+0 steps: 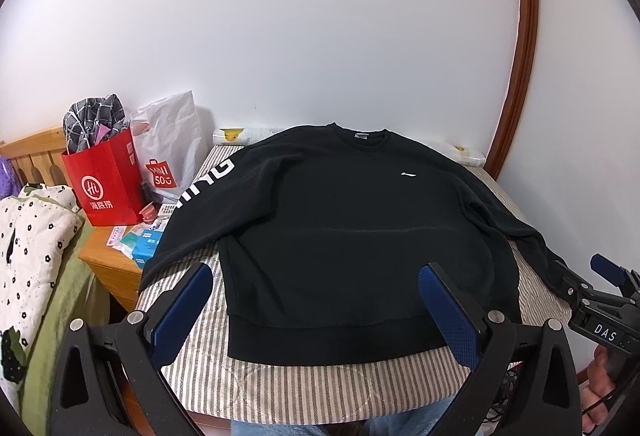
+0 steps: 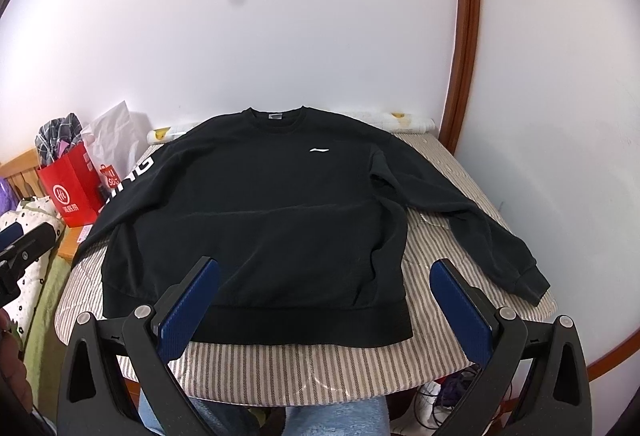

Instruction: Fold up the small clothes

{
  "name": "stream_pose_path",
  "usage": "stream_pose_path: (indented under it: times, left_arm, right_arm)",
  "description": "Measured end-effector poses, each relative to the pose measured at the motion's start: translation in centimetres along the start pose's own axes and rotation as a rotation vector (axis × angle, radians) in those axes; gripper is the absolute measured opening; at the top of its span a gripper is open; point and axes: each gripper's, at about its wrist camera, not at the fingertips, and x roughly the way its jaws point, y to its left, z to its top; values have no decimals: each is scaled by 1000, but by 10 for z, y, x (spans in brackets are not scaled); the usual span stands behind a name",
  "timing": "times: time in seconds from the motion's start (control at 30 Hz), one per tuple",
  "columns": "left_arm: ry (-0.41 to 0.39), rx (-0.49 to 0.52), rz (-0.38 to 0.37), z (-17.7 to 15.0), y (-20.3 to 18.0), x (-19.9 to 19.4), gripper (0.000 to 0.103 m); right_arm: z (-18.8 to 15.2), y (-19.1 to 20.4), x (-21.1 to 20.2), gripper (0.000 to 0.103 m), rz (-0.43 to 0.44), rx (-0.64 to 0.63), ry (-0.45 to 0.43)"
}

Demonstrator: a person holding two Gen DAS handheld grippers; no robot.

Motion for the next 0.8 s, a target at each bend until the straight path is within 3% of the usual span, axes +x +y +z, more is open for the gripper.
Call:
stream_pose_path:
  times: [0.6, 0.8]
  left_arm:
    - [6, 22, -7, -6, -10, 7, 103]
    - [30, -40, -14, -10, 3, 26, 103]
  right_arm:
    - [-4, -4, 3, 103, -16, 11, 9]
    - [-8, -5, 8, 103, -14, 2, -7]
